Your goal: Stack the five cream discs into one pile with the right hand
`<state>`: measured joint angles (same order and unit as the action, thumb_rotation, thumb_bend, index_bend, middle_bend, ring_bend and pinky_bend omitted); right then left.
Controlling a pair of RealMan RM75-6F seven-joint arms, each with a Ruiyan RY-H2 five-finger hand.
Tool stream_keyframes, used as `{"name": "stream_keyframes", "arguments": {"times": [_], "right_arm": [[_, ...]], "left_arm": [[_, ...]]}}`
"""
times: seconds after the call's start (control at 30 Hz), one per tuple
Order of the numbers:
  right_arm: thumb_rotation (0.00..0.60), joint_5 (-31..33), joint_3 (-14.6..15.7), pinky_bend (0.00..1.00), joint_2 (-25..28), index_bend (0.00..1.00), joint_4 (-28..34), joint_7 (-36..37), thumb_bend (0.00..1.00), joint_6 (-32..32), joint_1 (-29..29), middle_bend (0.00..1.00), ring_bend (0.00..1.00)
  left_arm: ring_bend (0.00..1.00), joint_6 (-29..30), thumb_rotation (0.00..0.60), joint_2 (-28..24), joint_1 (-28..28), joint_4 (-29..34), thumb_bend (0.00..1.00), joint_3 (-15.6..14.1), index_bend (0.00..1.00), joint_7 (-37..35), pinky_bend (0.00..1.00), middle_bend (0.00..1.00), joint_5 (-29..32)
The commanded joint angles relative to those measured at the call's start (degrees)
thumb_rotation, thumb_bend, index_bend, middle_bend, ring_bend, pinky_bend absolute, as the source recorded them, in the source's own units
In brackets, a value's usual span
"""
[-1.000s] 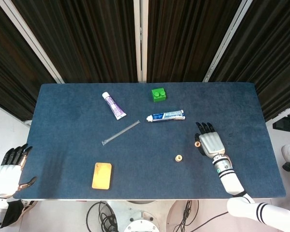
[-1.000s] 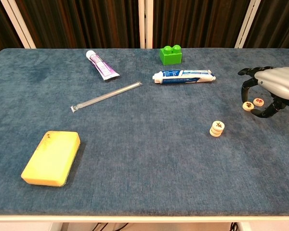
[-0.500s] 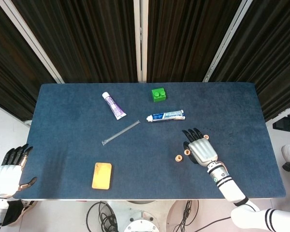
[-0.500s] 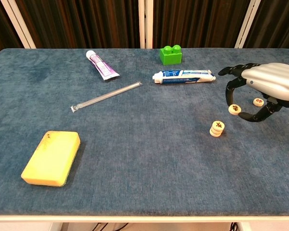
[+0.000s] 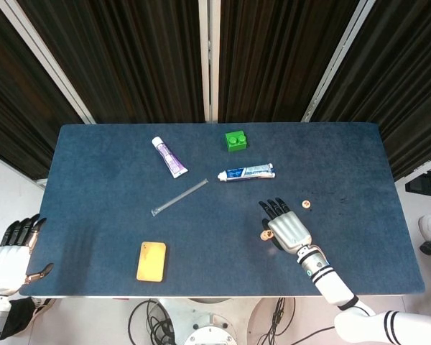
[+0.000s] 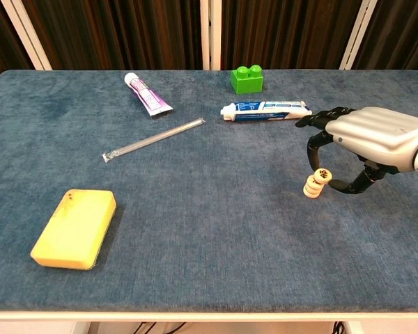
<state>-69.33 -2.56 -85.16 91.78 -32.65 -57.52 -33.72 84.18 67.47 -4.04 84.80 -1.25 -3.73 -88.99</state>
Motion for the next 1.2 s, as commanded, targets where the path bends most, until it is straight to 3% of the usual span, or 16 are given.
{"name": "stream_keyframes", "arguments": {"times": [0.03, 0.77, 1.2], "right_arm": [[0.600, 0.0, -0.1, 0.00, -0.3, 0.51, -0.1, -0.4, 0.31, -0.3, -0.1, 0.04, 0.00], [0.600, 2.0, 0.3, 0.00, -1.2, 0.44, -0.4, -2.5, 0.31, -0.1, -0.7, 0.04, 0.00], [0.600, 2.0, 0.5, 0.00, -0.8, 0.32, 0.1, -1.7, 0.28, 0.2, -1.0, 0.03, 0.00]], "left_arm": [[0.00, -0.1, 0.600, 0.0, 0.0, 0.0, 0.19, 0.0, 0.00, -0.1, 0.00, 0.00, 0.0], [0.00, -0.2, 0.600, 0.1, 0.1, -0.5, 0.19, -0.1, 0.00, -0.7, 0.00, 0.00, 0.1], [0.00, -0.1, 0.600, 0.2, 0.2, -0.8, 0.19, -0.1, 0.00, -1.1, 0.00, 0.00, 0.1]]}}
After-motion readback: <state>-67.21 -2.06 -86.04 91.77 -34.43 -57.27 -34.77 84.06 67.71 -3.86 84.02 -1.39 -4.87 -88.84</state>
